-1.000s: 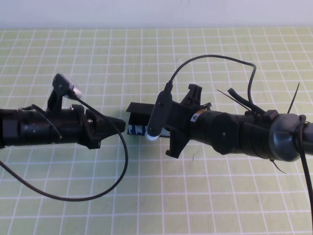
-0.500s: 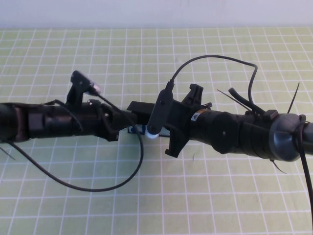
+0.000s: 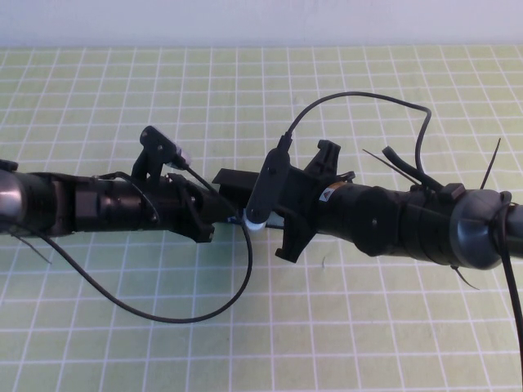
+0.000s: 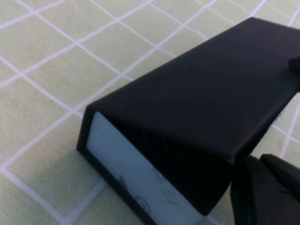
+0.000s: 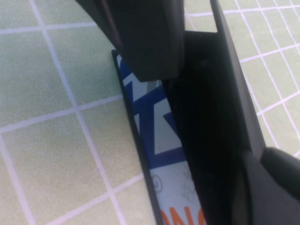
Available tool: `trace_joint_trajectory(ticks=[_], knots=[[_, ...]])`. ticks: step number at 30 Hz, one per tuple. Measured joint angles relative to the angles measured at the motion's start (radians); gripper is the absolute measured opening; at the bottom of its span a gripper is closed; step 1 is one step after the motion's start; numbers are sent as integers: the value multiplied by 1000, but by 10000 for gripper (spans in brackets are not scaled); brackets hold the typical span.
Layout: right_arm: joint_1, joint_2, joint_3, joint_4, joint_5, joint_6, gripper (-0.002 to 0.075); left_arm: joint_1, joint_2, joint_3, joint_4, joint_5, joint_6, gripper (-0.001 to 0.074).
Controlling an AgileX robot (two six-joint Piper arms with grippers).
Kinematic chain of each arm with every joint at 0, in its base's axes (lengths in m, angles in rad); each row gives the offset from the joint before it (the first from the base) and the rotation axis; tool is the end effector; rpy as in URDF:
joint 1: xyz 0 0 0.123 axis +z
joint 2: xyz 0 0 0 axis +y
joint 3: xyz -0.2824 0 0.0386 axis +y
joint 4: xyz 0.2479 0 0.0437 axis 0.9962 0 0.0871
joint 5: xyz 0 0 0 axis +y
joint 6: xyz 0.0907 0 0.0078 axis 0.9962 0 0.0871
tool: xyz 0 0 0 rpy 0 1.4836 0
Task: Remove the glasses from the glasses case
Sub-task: Pick up the glasses from the glasses case
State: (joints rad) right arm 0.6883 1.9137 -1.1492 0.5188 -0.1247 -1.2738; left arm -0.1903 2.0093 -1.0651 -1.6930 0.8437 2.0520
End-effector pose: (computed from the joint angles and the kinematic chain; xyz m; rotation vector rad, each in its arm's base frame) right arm 0.3256 0.2606 0.1869 -1.3893 1.6281 -0.1071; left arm 0.3618 -0.1385 0.1469 0.9219 1.9450 -0.8835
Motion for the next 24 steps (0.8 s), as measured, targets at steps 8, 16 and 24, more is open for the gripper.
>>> trace_joint_trajectory(ticks=[8, 16, 24], knots=[[0, 0, 0, 8, -2, 0, 9, 0, 11, 0, -3, -7, 68, -4], [0, 0, 0, 10, -2, 0, 8, 0, 11, 0, -5, -8, 100, -4], [0, -1, 0, 10, -4, 0, 8, -2, 11, -54, -5, 6, 108, -4]])
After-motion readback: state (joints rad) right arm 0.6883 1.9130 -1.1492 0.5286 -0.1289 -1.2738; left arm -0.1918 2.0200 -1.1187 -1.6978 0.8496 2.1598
